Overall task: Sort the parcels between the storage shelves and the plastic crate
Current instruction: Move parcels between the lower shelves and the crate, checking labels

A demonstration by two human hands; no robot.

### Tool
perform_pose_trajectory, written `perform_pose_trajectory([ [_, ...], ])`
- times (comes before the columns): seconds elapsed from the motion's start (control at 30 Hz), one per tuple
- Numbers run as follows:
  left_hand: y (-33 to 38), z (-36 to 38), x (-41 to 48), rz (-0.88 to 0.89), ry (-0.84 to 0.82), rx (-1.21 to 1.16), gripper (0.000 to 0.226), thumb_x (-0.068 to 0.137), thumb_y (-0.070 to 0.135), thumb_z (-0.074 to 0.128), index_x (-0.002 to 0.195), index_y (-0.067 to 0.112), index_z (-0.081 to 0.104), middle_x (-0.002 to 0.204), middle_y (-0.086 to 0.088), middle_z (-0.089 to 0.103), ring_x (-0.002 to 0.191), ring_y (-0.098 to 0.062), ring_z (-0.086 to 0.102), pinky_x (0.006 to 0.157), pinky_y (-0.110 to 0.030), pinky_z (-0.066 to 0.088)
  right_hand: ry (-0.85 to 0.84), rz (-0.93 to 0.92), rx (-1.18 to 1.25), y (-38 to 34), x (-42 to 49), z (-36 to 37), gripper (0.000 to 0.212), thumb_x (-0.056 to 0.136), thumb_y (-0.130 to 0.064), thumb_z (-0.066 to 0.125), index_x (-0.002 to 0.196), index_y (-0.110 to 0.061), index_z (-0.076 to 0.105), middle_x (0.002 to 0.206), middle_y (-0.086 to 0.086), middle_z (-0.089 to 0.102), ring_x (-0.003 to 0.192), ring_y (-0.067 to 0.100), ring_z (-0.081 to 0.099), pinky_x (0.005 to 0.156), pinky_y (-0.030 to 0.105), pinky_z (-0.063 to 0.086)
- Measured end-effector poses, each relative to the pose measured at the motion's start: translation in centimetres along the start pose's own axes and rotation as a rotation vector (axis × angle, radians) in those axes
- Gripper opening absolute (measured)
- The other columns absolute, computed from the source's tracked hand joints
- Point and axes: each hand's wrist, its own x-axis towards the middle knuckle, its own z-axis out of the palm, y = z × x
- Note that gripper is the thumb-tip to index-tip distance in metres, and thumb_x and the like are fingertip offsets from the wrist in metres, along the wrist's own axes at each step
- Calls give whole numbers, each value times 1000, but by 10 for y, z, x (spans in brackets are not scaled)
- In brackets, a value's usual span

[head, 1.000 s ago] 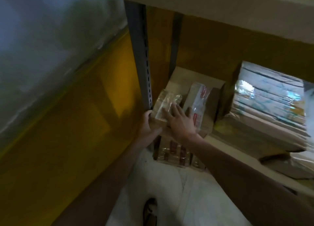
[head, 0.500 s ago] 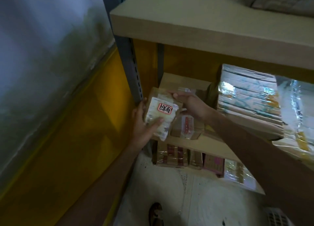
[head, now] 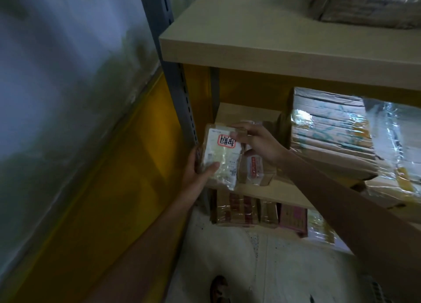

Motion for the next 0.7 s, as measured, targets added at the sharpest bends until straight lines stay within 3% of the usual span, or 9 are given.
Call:
perform_pose_trajectory([
  [0.1,-7,-7,-4,-122,9,-172,78,66,27,71,136,26,36,126,-1,56,101,-14,62,84,-37,54,72,45,233,7,-1,1,47,90,-19,58,136,-15,44,103,6,68,89,13,69,63,27,57],
  [0.2,-17,-5,-8,-258,-26,-249,73,71,35,67,137,28,36,132,-2,53,104,-15,61,90,-39,51,57,121,363,16,-6,1,69,85,-14,61,144,-24,27,117,14,62,105,28,62,66,34,58],
  [0.27,-18,0,-6,-294,-16,-302,63,80,33,63,137,29,37,131,-1,53,105,-17,59,90,-42,51,-12,167,339,23,-11,2,78,84,-10,62,145,-35,20,123,16,58,109,31,59,69,37,58],
  [0.37,-15,2,-3,-287,-14,-357,46,85,26,59,129,25,46,126,-4,58,108,-18,58,88,-42,51,-73,180,99,29,-22,-5,81,84,-17,65,145,-41,18,122,8,58,105,21,61,74,35,56],
  [0.43,-11,1,-4,-253,-30,-330,45,79,21,63,121,24,51,123,-5,60,102,-16,62,80,-34,53,-40,146,-34,29,-28,-12,80,83,-25,67,145,-43,19,126,4,53,106,18,58,81,35,52],
  [0.5,-5,4,-3,-188,-74,-201,59,69,19,69,124,20,51,120,-5,62,97,-15,66,73,-30,56,-10,100,-84,27,-33,-18,78,83,-22,67,144,-42,23,127,2,47,111,21,55,83,34,51],
  [0.6,4,20,1,-142,-118,-4,72,69,10,73,133,24,43,122,-2,59,102,-20,63,81,-44,55,-48,67,-201,22,-52,-30,61,85,-15,65,140,-29,39,108,0,60,103,23,63,74,26,55],
  [0.7,8,52,-4,-155,-53,-34,81,64,18,78,134,28,40,119,2,59,99,-20,64,76,-44,57,-1,103,-194,23,-84,-51,46,88,-18,63,131,-22,51,100,6,68,93,24,68,76,36,58],
])
